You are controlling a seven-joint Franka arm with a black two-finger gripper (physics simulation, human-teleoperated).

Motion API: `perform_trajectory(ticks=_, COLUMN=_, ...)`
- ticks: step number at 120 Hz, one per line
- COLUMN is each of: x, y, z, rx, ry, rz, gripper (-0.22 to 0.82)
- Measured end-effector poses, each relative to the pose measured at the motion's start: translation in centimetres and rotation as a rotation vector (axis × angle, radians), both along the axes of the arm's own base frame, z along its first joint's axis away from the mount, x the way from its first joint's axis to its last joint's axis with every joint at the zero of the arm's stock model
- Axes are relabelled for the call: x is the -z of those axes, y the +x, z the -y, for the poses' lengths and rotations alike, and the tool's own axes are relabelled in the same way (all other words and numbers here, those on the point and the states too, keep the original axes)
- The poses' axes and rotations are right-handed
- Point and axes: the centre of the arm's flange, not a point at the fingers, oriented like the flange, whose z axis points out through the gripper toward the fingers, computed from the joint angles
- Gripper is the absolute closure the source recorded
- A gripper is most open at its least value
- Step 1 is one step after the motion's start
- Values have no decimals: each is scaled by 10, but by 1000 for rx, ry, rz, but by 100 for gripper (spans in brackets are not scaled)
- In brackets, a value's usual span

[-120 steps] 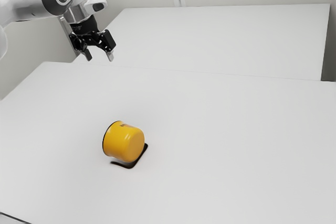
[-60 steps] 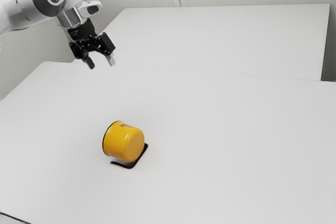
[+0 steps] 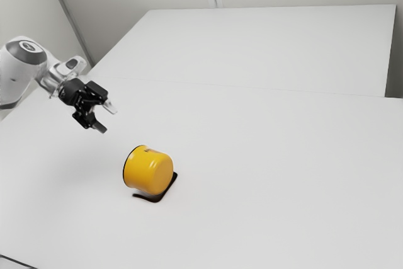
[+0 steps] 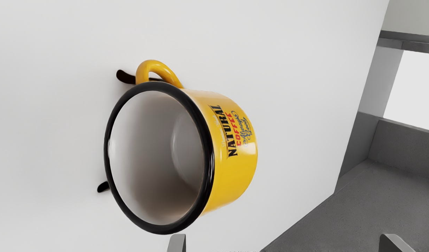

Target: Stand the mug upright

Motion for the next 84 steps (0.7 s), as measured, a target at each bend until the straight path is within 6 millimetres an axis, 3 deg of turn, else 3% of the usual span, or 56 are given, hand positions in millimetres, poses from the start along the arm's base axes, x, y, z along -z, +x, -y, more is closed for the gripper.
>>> perform_trajectory(ticks=12, x=34, y=-3, z=2, rx=26, ry=-91, rz=6, gripper=0)
perform_trajectory(ticks=25, x=75, y=-24, z=10, rx=15, ry=-215, rz=-3, gripper=0)
perform_trajectory(ticks=38, x=101, y=-37, z=19, rx=8, ry=-298, rz=5, gripper=0)
perform_trajectory(ticks=84, x=133, y=-46, z=41, rx=20, ry=-430, rz=84, gripper=0)
